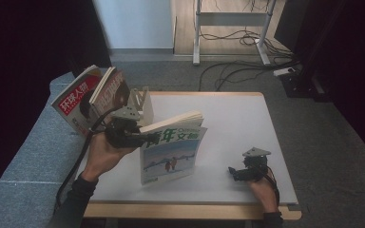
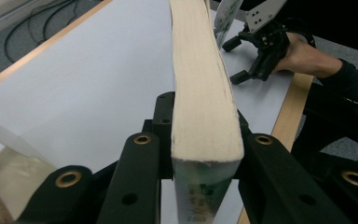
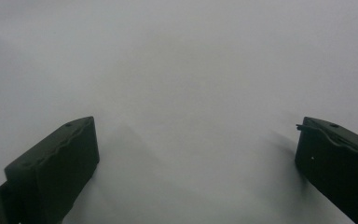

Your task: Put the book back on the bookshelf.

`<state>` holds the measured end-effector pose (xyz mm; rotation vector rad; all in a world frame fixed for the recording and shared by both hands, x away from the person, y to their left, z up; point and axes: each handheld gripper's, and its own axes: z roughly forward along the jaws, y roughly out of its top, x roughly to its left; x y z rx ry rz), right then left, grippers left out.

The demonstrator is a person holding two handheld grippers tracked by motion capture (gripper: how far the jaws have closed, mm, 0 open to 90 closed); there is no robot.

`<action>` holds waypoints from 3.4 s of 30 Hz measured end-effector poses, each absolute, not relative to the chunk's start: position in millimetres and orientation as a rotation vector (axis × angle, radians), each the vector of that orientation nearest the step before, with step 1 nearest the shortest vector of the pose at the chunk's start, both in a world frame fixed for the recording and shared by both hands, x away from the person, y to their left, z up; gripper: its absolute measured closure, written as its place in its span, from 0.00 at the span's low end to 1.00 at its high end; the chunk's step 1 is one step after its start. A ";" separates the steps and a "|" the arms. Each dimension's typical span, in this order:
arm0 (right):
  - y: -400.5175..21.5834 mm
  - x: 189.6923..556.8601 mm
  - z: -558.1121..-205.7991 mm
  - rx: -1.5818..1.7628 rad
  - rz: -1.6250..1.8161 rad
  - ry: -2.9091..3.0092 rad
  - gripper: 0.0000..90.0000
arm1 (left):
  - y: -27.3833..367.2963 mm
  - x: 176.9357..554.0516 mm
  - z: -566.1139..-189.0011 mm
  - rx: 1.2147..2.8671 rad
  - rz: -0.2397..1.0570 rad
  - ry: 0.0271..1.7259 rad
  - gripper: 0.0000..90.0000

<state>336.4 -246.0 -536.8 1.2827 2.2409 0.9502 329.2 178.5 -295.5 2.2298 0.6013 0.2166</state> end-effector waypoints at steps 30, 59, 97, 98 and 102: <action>-245.9 336.6 -537.1 1.289 0.956 2.237 0.00 | 214.4 341.5 -262.8 2.254 0.324 0.826 0.83; -246.1 336.7 -537.0 1.291 0.955 2.240 0.00 | 273.7 357.2 -244.3 2.147 0.416 1.058 0.83; -246.2 336.7 -536.9 1.292 0.957 2.242 0.00 | 274.5 396.3 -258.7 2.017 0.485 1.226 0.83; -246.1 336.7 -536.9 1.292 0.957 2.242 0.00 | 272.6 396.9 -260.1 2.014 0.488 1.221 0.83; -246.2 336.8 -537.0 1.291 0.957 2.242 0.00 | 264.1 399.6 -268.6 2.009 0.479 1.206 0.83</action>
